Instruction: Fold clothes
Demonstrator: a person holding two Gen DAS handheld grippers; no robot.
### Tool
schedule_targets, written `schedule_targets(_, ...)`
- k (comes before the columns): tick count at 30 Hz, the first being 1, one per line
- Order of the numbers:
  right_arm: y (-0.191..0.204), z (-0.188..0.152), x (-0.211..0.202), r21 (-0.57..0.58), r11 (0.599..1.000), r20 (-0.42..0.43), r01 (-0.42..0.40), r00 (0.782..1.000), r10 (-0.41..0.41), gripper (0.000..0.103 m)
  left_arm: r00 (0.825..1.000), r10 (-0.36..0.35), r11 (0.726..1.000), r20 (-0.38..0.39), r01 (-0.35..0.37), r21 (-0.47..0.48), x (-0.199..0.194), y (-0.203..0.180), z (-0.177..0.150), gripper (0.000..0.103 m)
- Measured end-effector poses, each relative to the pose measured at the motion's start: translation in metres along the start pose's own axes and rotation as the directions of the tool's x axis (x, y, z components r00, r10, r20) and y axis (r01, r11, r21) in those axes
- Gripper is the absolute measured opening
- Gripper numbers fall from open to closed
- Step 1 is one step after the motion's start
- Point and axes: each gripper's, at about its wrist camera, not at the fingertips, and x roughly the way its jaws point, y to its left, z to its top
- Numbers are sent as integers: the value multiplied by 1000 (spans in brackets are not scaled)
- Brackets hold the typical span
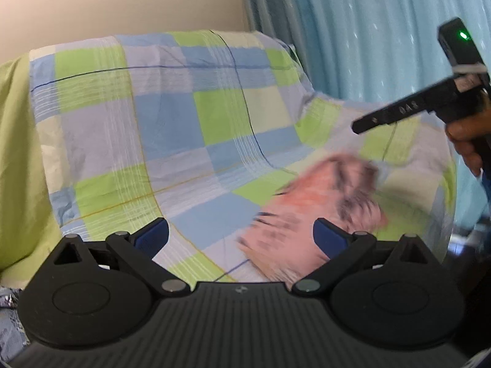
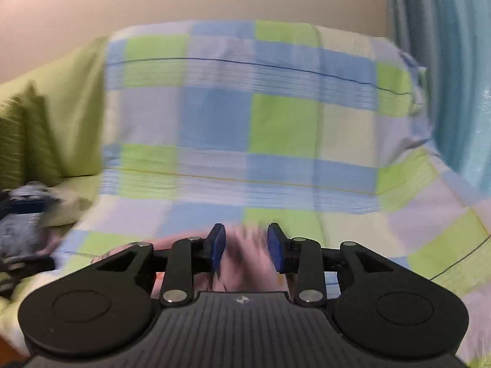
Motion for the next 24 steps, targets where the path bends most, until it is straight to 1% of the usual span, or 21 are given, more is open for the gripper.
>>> schedule_targets(1,-5,-3,4,19,1000,-1,-4,1000,4,36,1000,-12,999,-15,12,33,3,-4,-3,99)
schedule_targets(3,-12,-29,30,14,1000,-30,-16,999,17,37,998,-55,992,-41,59,108,10,-15,-9,99)
schedule_targets(5,-16,-47,48,-6,1000,-68,-11,998,11,38,992,-111,978,-62,120,168,17,-27,-12,98)
schedule_targets(7,-15,-70,59,-35,998,-109,-55,993,51,39,983,-160,959,-92,176,223,27,-41,-14,96)
schedule_targets(8,-15,-81,62,-58,995,-130,-79,989,71,40,978,-179,949,-111,201,244,34,-49,-15,94)
schedule_targets(9,-15,-88,61,-96,992,-149,-87,986,72,40,970,-207,935,-131,235,266,42,-57,-17,88)
schedule_targets(10,-12,-98,60,-129,987,-163,-92,984,70,40,963,-225,923,-151,260,284,48,-66,-18,85)
schedule_targets(11,-11,-104,60,-166,981,-174,-96,983,67,40,956,-236,911,-177,281,303,57,-74,-19,80)
schedule_targets(12,-11,-109,61,-195,976,-177,-94,982,59,44,949,-239,897,-205,297,328,66,-83,-21,72)
schedule_targets(14,-10,-120,62,-214,973,-183,-91,982,52,47,944,-235,870,-233,311,383,80,-101,-24,64)
schedule_targets(16,-14,-127,64,-212,971,-193,-108,979,66,48,940,-248,870,-234,322,373,94,-110,-16,64)
schedule_targets(18,-17,-132,65,-242,963,-201,-119,977,70,48,933,-265,890,-246,334,309,114,-114,-5,64)
schedule_targets(19,-18,-135,68,-250,961,-204,-121,976,70,49,932,-267,892,-246,336,303,123,-119,-1,64)
schedule_targets(21,-23,-141,70,-254,959,-212,-123,975,69,51,938,-249,883,-241,322,341,144,-134,3,65)
schedule_targets(22,-25,-145,72,-253,960,-210,-123,975,70,51,938,-250,875,-242,326,358,153,-141,4,65)
schedule_targets(24,-27,-151,73,-247,960,-212,-131,974,78,52,928,-264,870,-262,346,351,171,-151,6,64)
